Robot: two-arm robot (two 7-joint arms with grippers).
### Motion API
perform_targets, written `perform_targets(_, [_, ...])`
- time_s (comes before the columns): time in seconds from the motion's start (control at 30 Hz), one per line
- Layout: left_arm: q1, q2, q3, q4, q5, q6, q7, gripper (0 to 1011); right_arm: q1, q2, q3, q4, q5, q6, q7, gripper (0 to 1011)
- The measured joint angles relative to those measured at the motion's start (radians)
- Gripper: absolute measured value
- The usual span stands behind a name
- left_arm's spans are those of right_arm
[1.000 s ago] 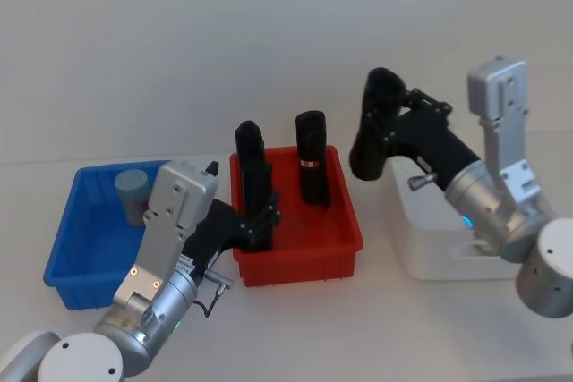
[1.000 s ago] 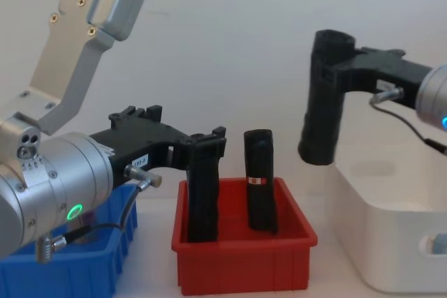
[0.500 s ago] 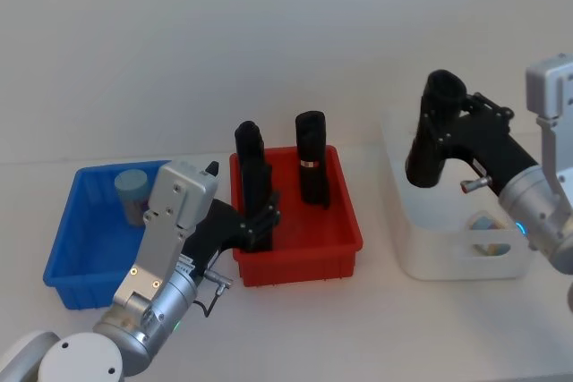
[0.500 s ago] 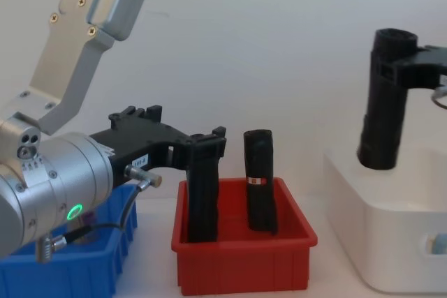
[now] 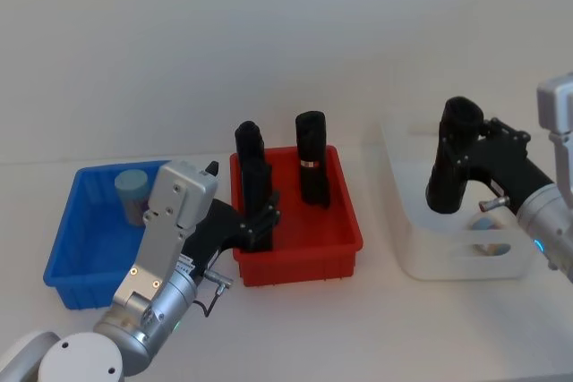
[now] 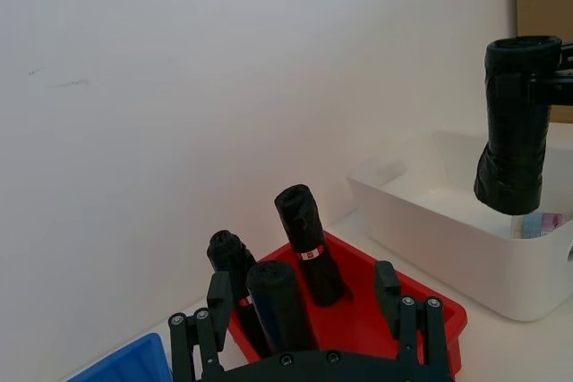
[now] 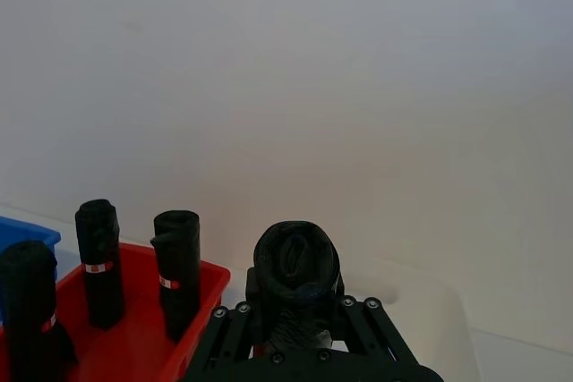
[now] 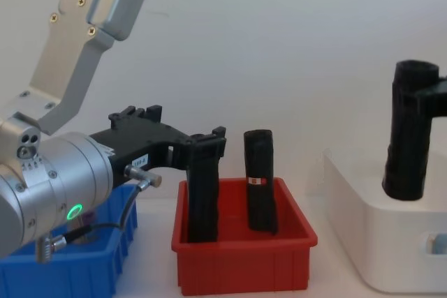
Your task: Pick the cotton swabs from the blue box and place them into the white box.
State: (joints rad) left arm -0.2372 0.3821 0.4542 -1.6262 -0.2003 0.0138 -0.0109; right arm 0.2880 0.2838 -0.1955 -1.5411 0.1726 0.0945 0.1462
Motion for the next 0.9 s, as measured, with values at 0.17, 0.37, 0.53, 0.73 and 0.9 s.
perform_targets(0.17, [0.000, 0.000, 0.000, 0.000, 0.000, 0.000, 0.000, 1004, 0.002, -0.001, 0.000, 0.029, 0.003, -0.003, 0.016, 446])
perform_targets(0.37, [0.000, 0.000, 0.000, 0.000, 0.000, 0.000, 0.000, 1004, 0.008, -0.005, -0.002, 0.058, 0.006, -0.018, 0.031, 598])
perform_targets(0.53, [0.000, 0.000, 0.000, 0.000, 0.000, 0.000, 0.000, 1004, 0.013, -0.008, -0.003, 0.076, 0.008, -0.035, 0.040, 778])
perform_targets(0.73, [0.000, 0.000, 0.000, 0.000, 0.000, 0.000, 0.000, 1004, 0.015, -0.009, -0.003, 0.084, 0.008, -0.052, 0.044, 950])
perform_targets(0.9, [0.000, 0.000, 0.000, 0.000, 0.000, 0.000, 0.000, 1004, 0.015, -0.009, -0.002, 0.085, 0.009, -0.064, 0.046, 1001])
